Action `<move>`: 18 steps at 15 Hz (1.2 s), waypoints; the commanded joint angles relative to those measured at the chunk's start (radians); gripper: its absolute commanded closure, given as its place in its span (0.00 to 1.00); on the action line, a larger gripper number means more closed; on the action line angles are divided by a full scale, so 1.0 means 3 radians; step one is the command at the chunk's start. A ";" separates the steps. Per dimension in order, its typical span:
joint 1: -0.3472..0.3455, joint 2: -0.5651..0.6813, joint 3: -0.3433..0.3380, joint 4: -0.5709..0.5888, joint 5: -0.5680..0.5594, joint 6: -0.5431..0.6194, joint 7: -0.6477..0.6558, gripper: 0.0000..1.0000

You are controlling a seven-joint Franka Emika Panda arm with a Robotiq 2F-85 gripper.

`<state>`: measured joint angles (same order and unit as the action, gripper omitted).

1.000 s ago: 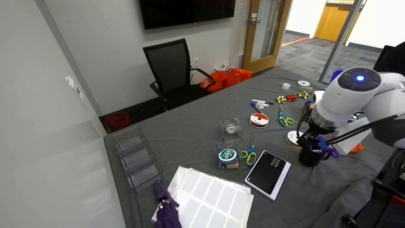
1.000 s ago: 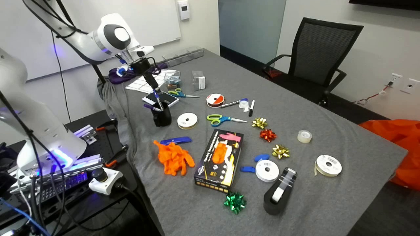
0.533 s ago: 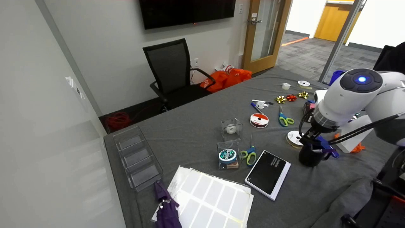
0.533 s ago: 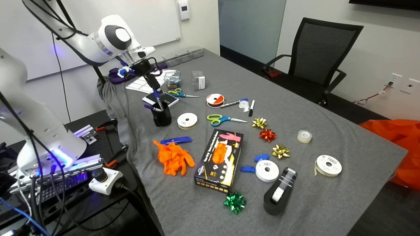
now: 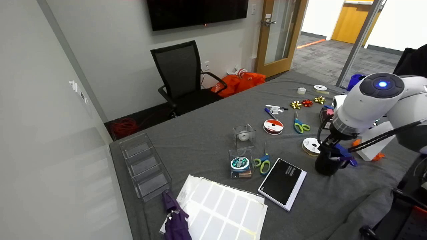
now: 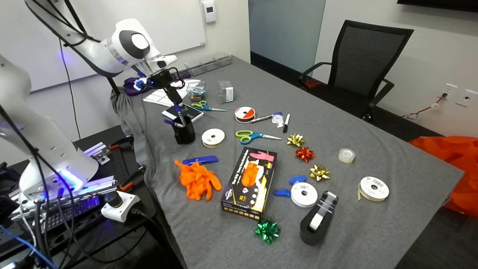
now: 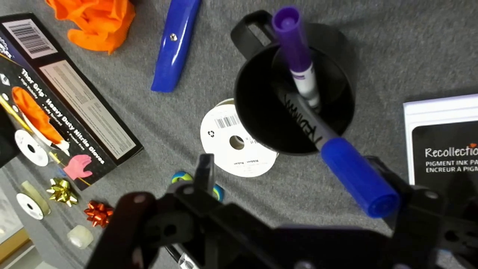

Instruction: Take the marker out of the cup

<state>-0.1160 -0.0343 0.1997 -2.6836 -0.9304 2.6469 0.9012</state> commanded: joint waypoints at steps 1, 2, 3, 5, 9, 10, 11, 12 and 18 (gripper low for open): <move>-0.0030 0.0035 -0.0037 -0.0054 -0.0003 0.0103 -0.0012 0.00; -0.0026 0.0033 -0.0038 -0.0062 0.0017 0.0094 -0.0012 0.00; -0.0024 0.0034 -0.0040 -0.0069 0.0020 0.0098 -0.0002 0.00; -0.0023 0.0042 -0.0042 -0.0072 0.0031 0.0106 0.0015 0.00; -0.0022 0.0050 -0.0046 -0.0074 0.0054 0.0129 0.0006 0.41; -0.0021 0.0049 -0.0045 -0.0073 0.0056 0.0143 0.0011 0.49; -0.0020 0.0050 -0.0044 -0.0071 0.0056 0.0157 0.0018 0.55; -0.0019 0.0051 -0.0043 -0.0070 0.0058 0.0165 0.0026 0.63; -0.0032 0.0035 -0.0053 -0.0069 -0.0044 0.0310 0.0295 0.99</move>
<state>-0.1160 -0.0356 0.1923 -2.6972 -0.9280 2.6931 0.9503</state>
